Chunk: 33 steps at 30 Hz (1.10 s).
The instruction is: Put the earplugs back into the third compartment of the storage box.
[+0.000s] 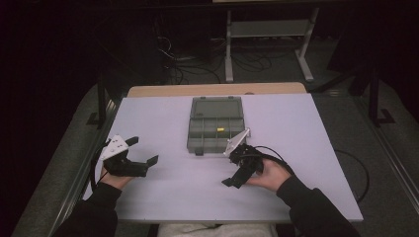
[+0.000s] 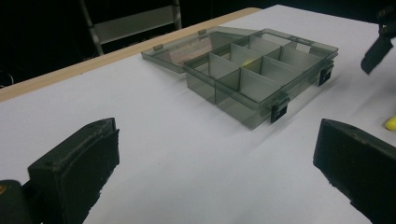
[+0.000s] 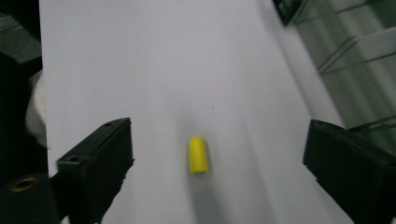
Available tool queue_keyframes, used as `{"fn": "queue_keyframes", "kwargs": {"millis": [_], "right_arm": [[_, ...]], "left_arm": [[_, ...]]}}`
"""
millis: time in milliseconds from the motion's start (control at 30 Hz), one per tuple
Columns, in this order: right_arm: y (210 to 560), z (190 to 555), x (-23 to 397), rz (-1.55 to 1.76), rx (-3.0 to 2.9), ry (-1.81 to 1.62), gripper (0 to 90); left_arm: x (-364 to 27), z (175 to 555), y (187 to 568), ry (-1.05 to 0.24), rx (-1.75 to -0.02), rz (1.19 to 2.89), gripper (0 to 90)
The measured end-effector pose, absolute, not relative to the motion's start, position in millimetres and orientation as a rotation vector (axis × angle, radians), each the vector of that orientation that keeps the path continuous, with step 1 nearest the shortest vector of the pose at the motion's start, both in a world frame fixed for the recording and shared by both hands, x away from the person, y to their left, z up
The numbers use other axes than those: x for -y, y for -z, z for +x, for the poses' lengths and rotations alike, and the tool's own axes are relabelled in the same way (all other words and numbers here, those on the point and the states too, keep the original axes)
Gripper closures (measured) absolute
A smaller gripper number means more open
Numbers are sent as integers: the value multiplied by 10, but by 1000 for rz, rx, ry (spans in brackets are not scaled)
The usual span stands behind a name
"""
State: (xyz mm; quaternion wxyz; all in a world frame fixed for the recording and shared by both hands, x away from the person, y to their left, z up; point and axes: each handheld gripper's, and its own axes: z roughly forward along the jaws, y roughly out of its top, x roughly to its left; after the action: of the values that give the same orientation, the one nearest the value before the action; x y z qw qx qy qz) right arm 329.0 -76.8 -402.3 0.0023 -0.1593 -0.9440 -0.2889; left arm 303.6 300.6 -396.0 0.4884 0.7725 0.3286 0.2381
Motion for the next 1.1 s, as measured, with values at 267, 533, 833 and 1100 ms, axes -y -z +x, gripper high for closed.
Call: {"fn": "queue_keyframes", "kwargs": {"millis": [267, 533, 833, 1100], "right_arm": [[4133, 3272, 704, -446, 2947, 825, 216], [4186, 3242, 674, -391, 2965, 762, 466], [4252, 3222, 639, -378, 3019, 690, 713], [4242, 3216, 637, -366, 3014, 688, 790]], "left_arm": [[-3005, 3037, 3961, -576, -798, 1876, 0], [-3004, 3034, 3960, -575, -799, 1874, 0], [-3003, 3034, 3961, -574, -800, 1873, 0], [-3003, 3034, 3960, -574, -800, 1873, 0]]}}
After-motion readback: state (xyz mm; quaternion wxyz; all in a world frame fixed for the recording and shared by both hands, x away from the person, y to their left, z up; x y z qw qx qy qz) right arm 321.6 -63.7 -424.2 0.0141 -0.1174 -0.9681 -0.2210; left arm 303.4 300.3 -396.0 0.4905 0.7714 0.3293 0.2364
